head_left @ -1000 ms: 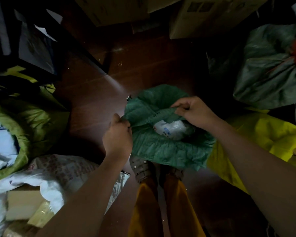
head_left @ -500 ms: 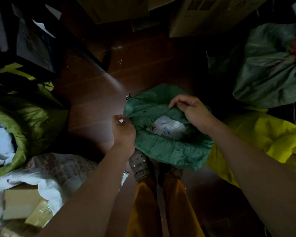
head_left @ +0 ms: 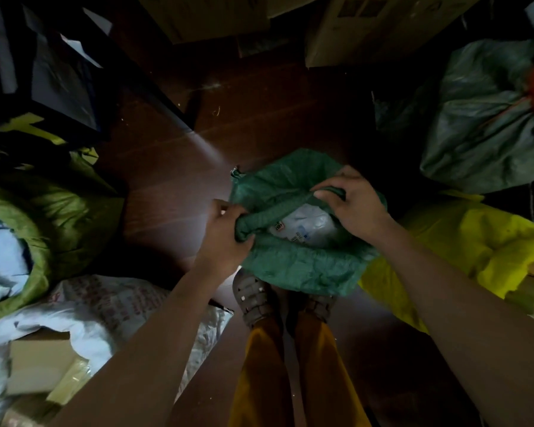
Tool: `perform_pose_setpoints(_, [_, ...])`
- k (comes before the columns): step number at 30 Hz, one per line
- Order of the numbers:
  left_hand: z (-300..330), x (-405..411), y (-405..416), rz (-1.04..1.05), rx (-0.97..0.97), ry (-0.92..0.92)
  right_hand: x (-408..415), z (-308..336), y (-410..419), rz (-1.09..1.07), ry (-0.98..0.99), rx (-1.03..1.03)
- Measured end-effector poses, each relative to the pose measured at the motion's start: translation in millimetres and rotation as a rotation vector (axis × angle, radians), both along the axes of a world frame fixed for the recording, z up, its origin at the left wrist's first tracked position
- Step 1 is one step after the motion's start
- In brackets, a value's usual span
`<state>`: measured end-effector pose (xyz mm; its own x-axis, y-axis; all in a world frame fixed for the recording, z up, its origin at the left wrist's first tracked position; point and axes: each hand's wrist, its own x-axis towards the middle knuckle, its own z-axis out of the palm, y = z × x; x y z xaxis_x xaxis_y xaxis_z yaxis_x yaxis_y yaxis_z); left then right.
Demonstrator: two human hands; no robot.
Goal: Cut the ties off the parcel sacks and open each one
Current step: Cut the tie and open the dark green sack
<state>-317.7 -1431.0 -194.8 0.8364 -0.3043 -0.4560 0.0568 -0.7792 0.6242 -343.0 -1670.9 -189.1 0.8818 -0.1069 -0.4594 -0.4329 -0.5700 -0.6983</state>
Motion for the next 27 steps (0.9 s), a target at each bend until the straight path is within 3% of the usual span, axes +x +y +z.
perform_pose_setpoints(4, [-2.0,0.0,6.5,0.192,0.136,-0.110,-3.0,-0.6,-1.8,-0.094,0.036,0.138])
perform_pose_setpoints(10, [4.1,19.8,3.9,0.594,-0.158,-0.078,-11.8,8.1,18.5,-0.391,0.141,0.526])
perform_pose_setpoints(14, [17.4,41.0,6.9,0.622,-0.345,-0.050,-18.0,10.3,26.2,-0.562,0.317,0.825])
perform_pose_setpoints(20, [13.6,57.4,-10.7,0.678,-0.328,0.254,-21.8,-0.8,20.0,-0.816,0.320,0.803])
perform_pose_setpoints(22, [9.5,59.6,-16.0,0.712,-0.337,0.339,-20.0,-7.6,8.6,-0.855,0.266,0.711])
perform_pose_setpoints(25, [0.4,59.5,-19.7,0.715,-0.312,0.324,-19.2,-17.6,-11.2,-0.790,0.138,0.518])
perform_pose_setpoints(27, [-4.1,56.3,-25.1,0.597,-0.306,0.293,-21.3,-21.0,-20.3,-0.656,0.024,0.398])
